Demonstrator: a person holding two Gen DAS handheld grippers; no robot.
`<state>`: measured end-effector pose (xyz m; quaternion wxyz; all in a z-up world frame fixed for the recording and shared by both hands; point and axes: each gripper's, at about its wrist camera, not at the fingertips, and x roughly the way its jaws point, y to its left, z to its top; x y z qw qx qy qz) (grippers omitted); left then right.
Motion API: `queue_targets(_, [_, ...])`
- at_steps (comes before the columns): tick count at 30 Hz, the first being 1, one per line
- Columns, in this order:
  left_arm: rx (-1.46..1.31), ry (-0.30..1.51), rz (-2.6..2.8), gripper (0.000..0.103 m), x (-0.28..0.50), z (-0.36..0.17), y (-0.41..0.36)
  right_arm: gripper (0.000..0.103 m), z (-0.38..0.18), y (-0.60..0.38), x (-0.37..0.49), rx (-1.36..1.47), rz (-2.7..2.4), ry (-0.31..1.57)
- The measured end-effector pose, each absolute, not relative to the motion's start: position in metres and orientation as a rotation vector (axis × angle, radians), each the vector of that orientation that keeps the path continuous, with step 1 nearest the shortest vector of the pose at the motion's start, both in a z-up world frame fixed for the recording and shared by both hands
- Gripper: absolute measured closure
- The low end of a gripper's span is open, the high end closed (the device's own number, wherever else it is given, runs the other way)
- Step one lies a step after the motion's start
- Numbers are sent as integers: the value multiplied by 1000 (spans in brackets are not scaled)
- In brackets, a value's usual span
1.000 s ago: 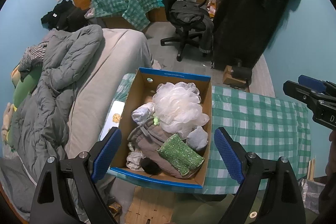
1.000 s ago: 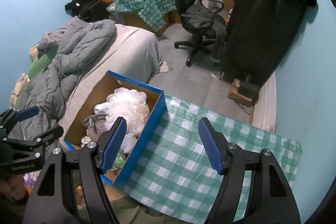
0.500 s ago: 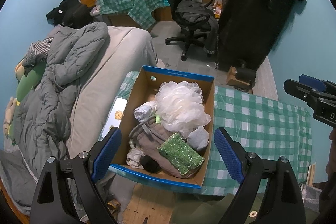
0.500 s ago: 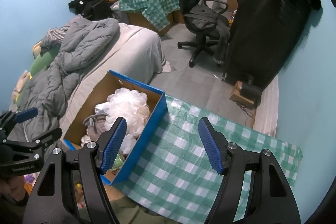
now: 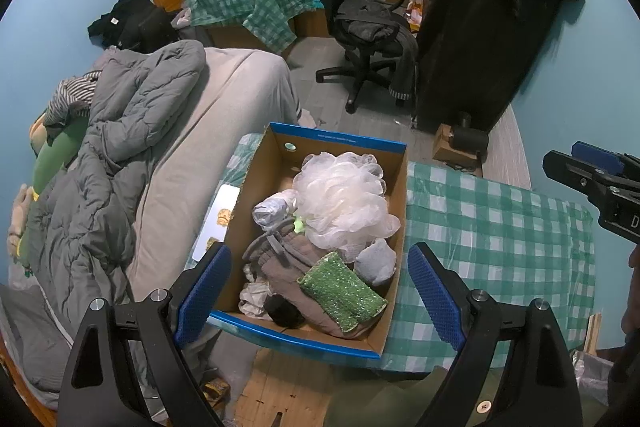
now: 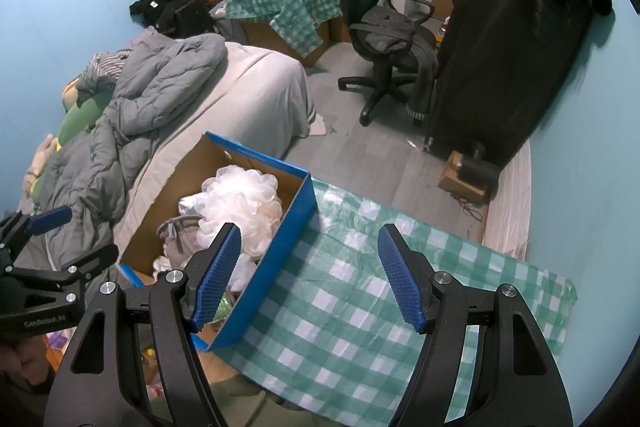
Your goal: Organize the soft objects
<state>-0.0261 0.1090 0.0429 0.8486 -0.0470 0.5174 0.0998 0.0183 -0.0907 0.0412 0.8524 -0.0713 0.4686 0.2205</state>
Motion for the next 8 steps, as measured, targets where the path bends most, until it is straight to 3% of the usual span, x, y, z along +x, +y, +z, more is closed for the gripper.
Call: queue_targets(8, [-97, 1090, 209, 12, -26, 42, 107, 32, 41, -92, 19, -149, 465, 988])
